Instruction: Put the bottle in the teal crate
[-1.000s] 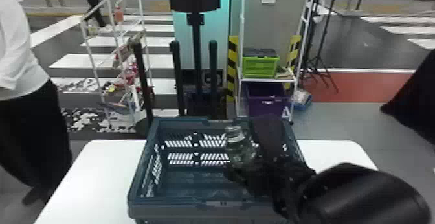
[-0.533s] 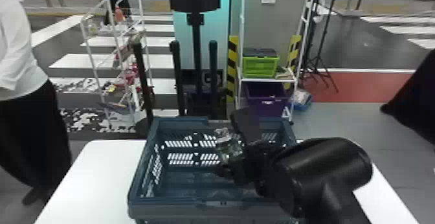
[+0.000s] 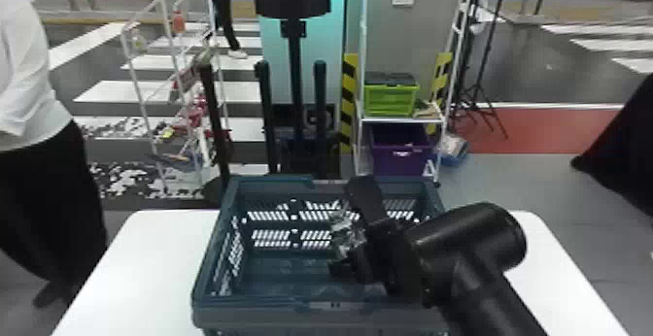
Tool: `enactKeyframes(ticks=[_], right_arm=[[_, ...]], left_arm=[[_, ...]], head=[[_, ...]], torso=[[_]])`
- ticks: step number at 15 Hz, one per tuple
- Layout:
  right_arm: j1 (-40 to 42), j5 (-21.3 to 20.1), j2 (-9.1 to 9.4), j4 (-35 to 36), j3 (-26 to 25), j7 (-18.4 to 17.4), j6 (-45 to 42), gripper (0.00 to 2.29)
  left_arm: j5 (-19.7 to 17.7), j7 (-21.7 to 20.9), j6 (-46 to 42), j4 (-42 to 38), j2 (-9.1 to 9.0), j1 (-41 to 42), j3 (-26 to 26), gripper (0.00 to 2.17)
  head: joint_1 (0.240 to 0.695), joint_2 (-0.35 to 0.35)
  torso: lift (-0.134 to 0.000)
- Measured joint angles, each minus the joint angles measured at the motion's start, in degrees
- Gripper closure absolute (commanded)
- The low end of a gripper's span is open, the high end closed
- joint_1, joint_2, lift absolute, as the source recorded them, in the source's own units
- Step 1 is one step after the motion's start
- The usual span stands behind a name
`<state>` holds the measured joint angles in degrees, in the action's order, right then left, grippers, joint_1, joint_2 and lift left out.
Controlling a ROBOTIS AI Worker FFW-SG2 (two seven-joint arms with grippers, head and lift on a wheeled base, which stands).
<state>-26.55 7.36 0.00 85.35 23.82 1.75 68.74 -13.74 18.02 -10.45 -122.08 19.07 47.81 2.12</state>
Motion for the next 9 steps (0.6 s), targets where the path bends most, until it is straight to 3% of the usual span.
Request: enactKeyframes(ticks=[3,4,5,9], right_arm=[[-0.2,0.9,0.0,-1.2,0.1,0.1,-1.5,1.0],[-0.3,1.3,0.0,-1.3,0.1,0.1,-2.2,0.45],[-0.2,1.5,0.0,-1.4,0.1,0.1,-2.6,0.06],[0.0,2.0,0.0,-0.7,0.0,0.1,-2.9,0.05]], left_arm=[[0.0,0.0,-0.1,0.0,0.0,0.0,-0.1,0.13],[0.0,0.0,-0.1,0.0,0.0,0.1,-0.2,0.13],[0.0,0.0,-0.2,0.1,0.0,0.1,-0.2,0.13],[-0.1,0.0,-0.3,0.0,0.0,0.1,-0.2,0.13]], head=[[0.499,0.0],[0.499,0.0],[0.499,0.0],[0.499,0.0]], torso=[[0.0],[0.0],[0.0],[0.0]])
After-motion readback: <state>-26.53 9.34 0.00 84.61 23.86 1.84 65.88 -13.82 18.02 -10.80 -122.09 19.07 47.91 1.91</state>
